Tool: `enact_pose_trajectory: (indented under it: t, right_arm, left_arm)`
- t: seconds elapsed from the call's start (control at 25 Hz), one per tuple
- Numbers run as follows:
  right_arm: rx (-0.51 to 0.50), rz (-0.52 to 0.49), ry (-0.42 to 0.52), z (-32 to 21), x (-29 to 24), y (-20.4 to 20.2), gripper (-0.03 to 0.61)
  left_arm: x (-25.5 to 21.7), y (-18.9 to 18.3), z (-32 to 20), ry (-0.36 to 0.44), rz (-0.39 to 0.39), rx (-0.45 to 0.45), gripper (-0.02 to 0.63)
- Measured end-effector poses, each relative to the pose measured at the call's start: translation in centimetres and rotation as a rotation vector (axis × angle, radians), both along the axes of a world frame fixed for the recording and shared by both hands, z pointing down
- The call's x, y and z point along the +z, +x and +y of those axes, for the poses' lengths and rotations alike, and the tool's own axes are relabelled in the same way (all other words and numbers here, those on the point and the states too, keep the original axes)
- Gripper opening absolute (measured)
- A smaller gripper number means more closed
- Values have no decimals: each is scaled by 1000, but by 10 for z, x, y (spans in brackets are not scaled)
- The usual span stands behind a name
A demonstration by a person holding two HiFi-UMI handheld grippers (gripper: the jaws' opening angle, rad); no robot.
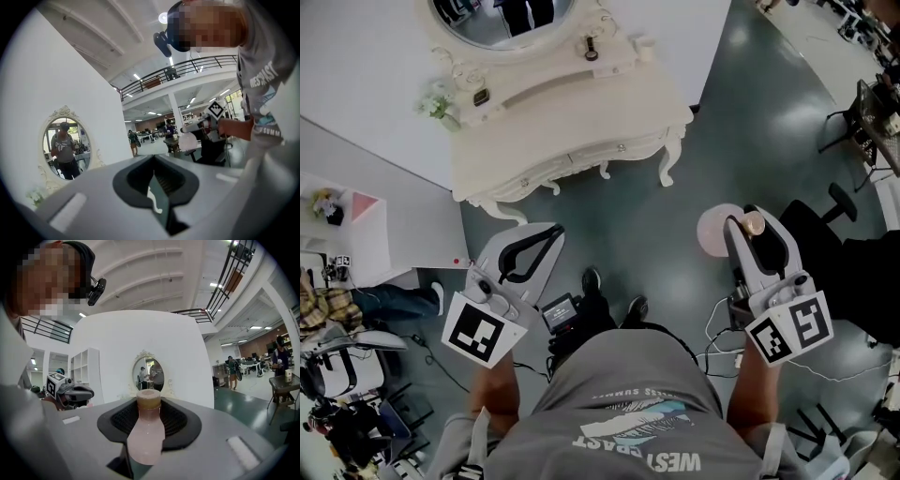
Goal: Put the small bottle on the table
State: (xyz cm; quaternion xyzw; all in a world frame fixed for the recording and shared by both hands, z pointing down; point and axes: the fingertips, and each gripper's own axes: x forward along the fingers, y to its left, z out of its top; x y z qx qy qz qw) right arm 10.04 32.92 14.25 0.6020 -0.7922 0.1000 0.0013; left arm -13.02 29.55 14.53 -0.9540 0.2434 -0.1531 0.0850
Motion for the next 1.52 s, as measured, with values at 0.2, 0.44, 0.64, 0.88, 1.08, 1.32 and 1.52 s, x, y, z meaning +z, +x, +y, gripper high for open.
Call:
enact_pose_trajectory:
  t: [0.2, 0.44, 0.64, 0.88, 1.08, 1.32, 1.52]
  right_arm:
    - [44, 5, -20, -21, 7, 12, 144]
    - [139, 7, -34, -43, 4, 27, 144]
    - [222, 9, -35, -65, 0, 37, 144]
    - [304, 8, -44, -89, 0, 40, 144]
    - [354, 7, -49, -102, 0, 39, 144]
    - [400, 8, -51, -116, -1, 41, 144]
    - [428, 11, -54, -126, -1, 40, 144]
  left_arm:
    - [4, 18, -34, -6, 13, 48, 3]
    - [4, 44, -81, -22, 20, 151, 3]
    - [-1, 64, -121, -17, 29, 240, 3]
    - [0, 77, -164, -28, 35, 321, 3]
    - [2, 83, -186, -37, 33, 373, 3]
    - [2, 89, -209, -43, 35, 414, 3]
    - [3, 91, -223, -43, 35, 442, 3]
